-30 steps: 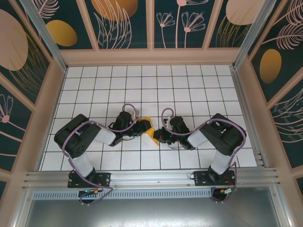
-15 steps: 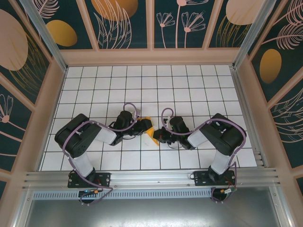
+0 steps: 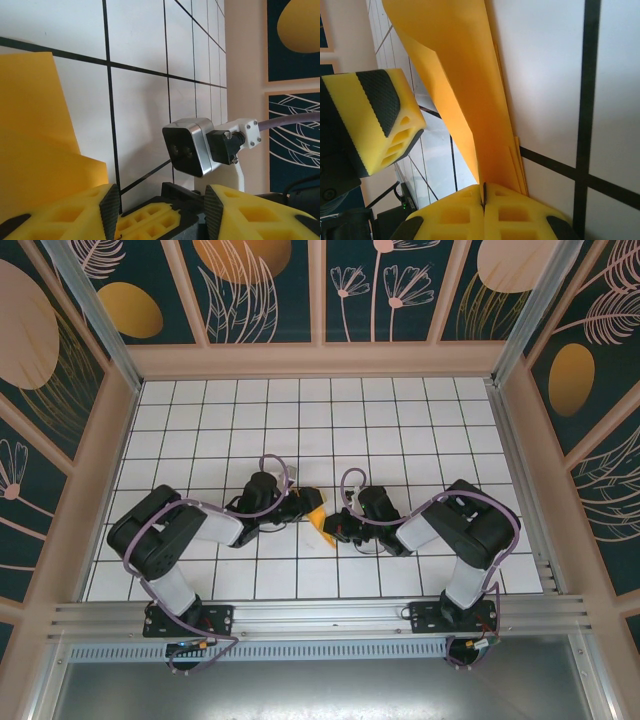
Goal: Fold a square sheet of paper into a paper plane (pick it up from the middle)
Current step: Fold the wing for the fifth time at the center of the table.
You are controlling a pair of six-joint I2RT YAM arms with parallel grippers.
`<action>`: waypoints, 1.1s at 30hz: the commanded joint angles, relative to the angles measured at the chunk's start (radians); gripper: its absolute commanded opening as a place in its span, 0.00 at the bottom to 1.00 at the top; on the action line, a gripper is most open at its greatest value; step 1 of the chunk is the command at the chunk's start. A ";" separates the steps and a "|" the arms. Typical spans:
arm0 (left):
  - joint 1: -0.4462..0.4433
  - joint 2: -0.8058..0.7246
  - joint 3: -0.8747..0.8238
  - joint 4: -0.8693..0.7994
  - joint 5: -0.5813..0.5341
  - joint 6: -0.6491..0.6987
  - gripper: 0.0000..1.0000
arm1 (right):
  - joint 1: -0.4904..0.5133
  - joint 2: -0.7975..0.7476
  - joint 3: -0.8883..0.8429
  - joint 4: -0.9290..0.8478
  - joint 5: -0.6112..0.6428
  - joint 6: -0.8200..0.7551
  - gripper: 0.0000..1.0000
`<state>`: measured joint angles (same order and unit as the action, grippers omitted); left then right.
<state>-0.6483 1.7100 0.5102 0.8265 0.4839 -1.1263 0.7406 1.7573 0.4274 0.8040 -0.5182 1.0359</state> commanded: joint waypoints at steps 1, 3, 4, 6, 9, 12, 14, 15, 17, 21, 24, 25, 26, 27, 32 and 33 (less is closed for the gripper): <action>-0.008 0.040 0.008 0.022 0.020 0.024 0.50 | -0.003 0.042 0.004 -0.104 0.049 0.007 0.00; -0.008 0.054 0.006 0.034 0.024 0.014 0.50 | -0.004 0.043 0.005 -0.105 0.049 0.007 0.00; -0.008 0.058 0.002 0.043 0.025 0.011 0.50 | -0.003 0.043 0.005 -0.105 0.048 0.007 0.00; -0.008 0.064 0.001 0.040 0.020 0.015 0.50 | -0.003 0.044 0.007 -0.106 0.048 0.009 0.00; -0.008 0.085 0.007 0.027 0.005 0.026 0.50 | -0.003 0.037 0.004 -0.102 0.047 0.009 0.00; -0.008 0.116 0.021 0.004 -0.006 0.025 0.49 | -0.003 0.028 0.004 -0.103 0.047 0.008 0.00; -0.008 0.128 0.028 -0.038 -0.022 0.022 0.49 | -0.003 0.022 0.007 -0.109 0.046 0.004 0.00; -0.008 0.132 0.031 -0.072 -0.034 0.022 0.48 | -0.004 0.018 0.009 -0.113 0.044 0.001 0.00; -0.008 0.136 0.041 -0.143 -0.055 0.035 0.46 | -0.003 0.004 0.015 -0.128 0.048 -0.003 0.00; -0.008 0.138 0.051 -0.226 -0.078 0.061 0.45 | -0.003 -0.051 0.023 -0.175 0.054 -0.015 0.04; -0.008 0.152 0.062 -0.237 -0.070 0.076 0.44 | -0.004 -0.105 0.032 -0.247 0.071 -0.036 0.12; -0.008 0.156 0.063 -0.239 -0.068 0.077 0.44 | -0.004 -0.120 0.034 -0.272 0.074 -0.043 0.14; -0.008 0.160 0.066 -0.240 -0.067 0.078 0.44 | -0.004 -0.137 0.035 -0.299 0.078 -0.053 0.15; -0.008 0.163 0.071 -0.242 -0.067 0.080 0.44 | -0.002 -0.153 0.032 -0.318 0.081 -0.060 0.15; -0.007 0.165 0.076 -0.248 -0.062 0.088 0.44 | -0.001 -0.196 0.011 -0.371 0.089 -0.068 0.14; -0.008 0.166 0.077 -0.248 -0.059 0.089 0.44 | 0.000 -0.196 0.007 -0.370 0.084 -0.068 0.14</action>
<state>-0.6491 1.8008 0.5842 0.6998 0.4976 -1.0924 0.7410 1.5795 0.4503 0.5022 -0.4458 0.9936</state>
